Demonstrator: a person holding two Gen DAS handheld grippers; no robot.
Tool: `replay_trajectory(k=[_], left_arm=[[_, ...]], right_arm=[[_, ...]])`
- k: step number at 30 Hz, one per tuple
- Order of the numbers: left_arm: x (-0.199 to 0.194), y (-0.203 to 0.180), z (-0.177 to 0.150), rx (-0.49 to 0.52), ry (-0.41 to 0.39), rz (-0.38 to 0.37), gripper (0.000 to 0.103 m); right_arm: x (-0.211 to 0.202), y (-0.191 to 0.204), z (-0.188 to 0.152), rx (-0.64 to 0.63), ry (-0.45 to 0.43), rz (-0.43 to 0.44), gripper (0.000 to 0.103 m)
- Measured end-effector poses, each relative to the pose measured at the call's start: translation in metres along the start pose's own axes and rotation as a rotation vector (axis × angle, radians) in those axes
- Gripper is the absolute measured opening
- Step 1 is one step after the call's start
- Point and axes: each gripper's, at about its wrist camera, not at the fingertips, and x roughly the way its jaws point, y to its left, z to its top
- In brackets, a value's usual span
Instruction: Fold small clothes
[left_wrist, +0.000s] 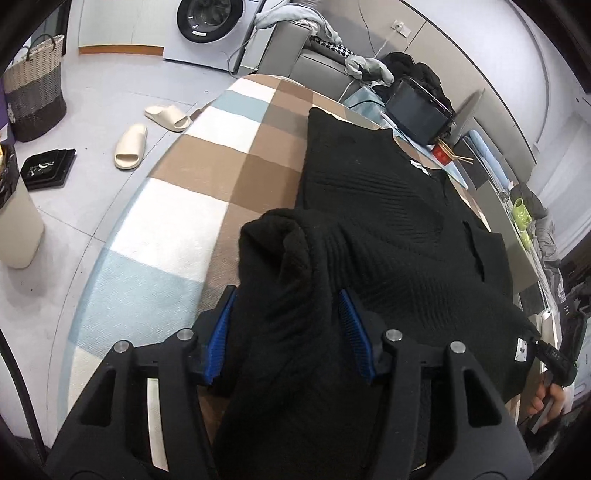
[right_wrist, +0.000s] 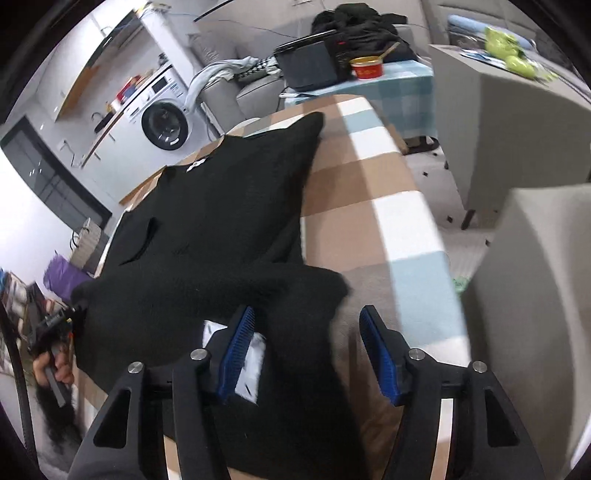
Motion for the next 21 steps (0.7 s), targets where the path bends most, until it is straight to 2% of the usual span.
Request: replay_trajectory(k=[5,7,11,21], left_arm=[[0.009,-0.015,-0.002,0.071,-0.005,0.033,0.024],[0.008,-0.022,-0.007,0.101,-0.023,0.056,0.021],[0.003,-0.035,-0.016,0.154,-0.038,0.098,0.018],[-0.031,-0.034,-0.057,0.155,-0.030,0.114,0.018]], right_arm=[[0.019,0.008,0.006,-0.008,0.033,0.004,0.032],[0.025,0.012,0.005,-0.030,0.048,-0.006,0.027],[0.026,0.013,0.002,-0.037,0.052,-0.002,0.025],[0.014,0.015,-0.017,-0.069,0.070,0.001,0.025]])
